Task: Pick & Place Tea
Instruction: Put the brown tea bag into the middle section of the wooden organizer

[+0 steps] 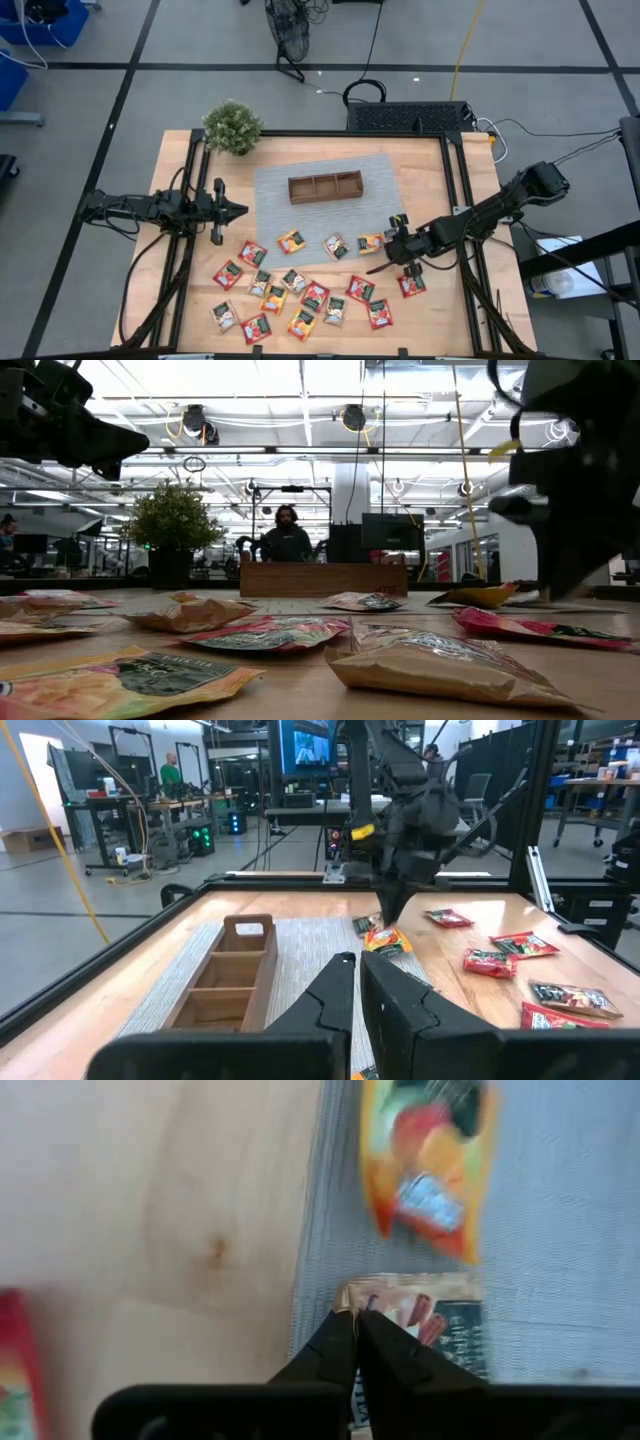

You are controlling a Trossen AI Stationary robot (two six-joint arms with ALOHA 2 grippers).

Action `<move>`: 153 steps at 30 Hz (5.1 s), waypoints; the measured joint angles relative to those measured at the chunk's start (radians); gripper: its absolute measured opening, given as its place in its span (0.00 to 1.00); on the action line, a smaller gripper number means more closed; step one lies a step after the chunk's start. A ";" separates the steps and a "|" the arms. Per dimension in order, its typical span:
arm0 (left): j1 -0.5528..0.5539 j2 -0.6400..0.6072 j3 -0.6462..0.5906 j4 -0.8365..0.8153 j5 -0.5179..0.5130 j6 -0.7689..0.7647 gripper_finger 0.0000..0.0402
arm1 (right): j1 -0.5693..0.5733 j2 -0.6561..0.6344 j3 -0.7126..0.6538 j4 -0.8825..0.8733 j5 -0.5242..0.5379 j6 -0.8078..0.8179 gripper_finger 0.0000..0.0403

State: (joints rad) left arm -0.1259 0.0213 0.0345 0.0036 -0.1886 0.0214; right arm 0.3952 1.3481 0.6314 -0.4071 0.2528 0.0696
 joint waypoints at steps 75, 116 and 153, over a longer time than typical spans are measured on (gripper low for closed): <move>0.000 0.000 0.000 0.000 0.000 0.000 0.08 | -0.533 0.484 0.258 1.073 0.011 -0.816 0.00; 0.000 0.000 0.000 0.000 0.000 0.000 0.08 | -0.602 0.431 0.317 0.898 -0.066 -0.646 0.19; 0.000 0.007 0.001 -0.001 0.004 0.000 0.08 | -0.838 0.582 0.697 0.141 -0.573 -0.394 0.36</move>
State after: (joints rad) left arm -0.1259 0.0288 0.0353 0.0025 -0.1844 0.0216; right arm -0.4427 1.9305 1.3285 -0.2663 -0.3197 -0.3240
